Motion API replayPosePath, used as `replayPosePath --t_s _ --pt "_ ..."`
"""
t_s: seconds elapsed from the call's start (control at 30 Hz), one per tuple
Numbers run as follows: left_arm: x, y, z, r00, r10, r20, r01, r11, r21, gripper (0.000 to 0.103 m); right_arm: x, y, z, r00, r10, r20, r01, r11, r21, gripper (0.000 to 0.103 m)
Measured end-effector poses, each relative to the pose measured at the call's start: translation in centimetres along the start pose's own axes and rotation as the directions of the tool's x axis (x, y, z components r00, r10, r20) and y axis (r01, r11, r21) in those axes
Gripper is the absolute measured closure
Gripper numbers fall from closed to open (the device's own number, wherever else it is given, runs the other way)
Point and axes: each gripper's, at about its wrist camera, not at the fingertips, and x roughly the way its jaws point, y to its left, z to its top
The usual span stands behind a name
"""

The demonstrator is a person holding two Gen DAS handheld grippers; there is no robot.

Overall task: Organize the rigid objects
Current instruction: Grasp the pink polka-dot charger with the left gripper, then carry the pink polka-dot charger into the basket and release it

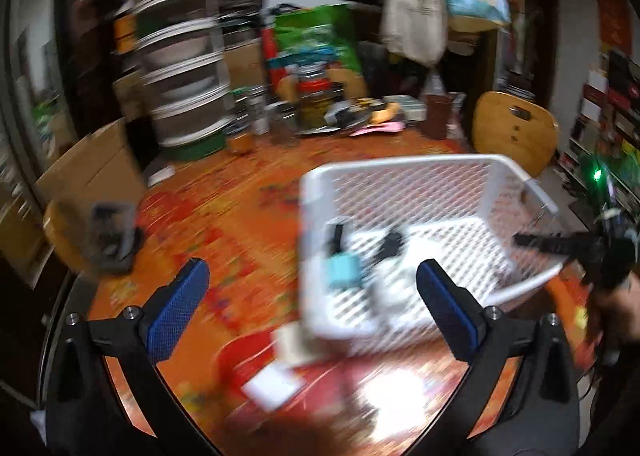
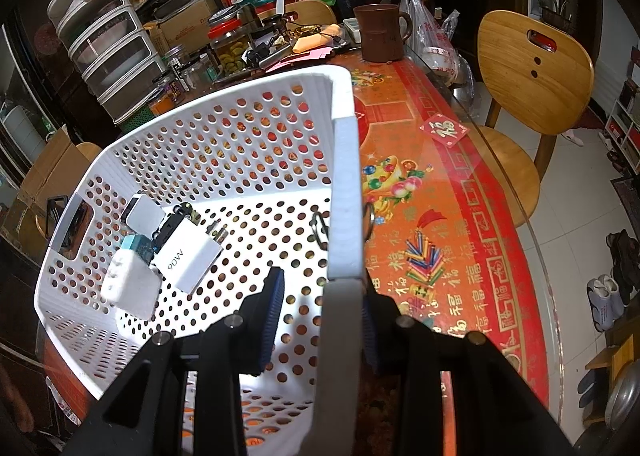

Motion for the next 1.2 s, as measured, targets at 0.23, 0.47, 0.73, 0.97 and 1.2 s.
replayPosePath --t_s 0.23,0.47,0.73,0.97,1.2 --pt "1.9 7.8 -10.2 0.994 0.031 -0.109 -0.047 0.988 -0.149 0.001 -0.1 -0.1 0.1 1.000 -0.002 0.003 0.002 1.000 0.001 0.068" --pt "5.0 7.5 -16.3 0.989 -0.005 -0.150 -0.019 0.988 -0.154 0.002 -0.1 -0.2 0.1 1.000 -0.001 0.003 0.001 1.000 0.002 0.068" --pt "6.5 6.6 -17.8 0.988 0.001 -0.156 -0.025 0.988 -0.150 0.056 -0.1 -0.2 0.1 1.000 -0.002 0.003 0.002 1.000 0.001 0.068" --pt "5.1 7.0 -16.8 0.993 0.013 -0.119 -0.030 0.989 -0.147 0.061 -0.2 -0.2 0.1 1.000 0.001 0.003 -0.001 1.000 0.000 0.068" --pt "3.1 8.1 -13.3 0.997 0.059 -0.055 -0.067 0.987 -0.149 0.061 -0.2 -0.2 0.1 1.000 0.000 0.003 0.000 1.000 -0.001 0.068"
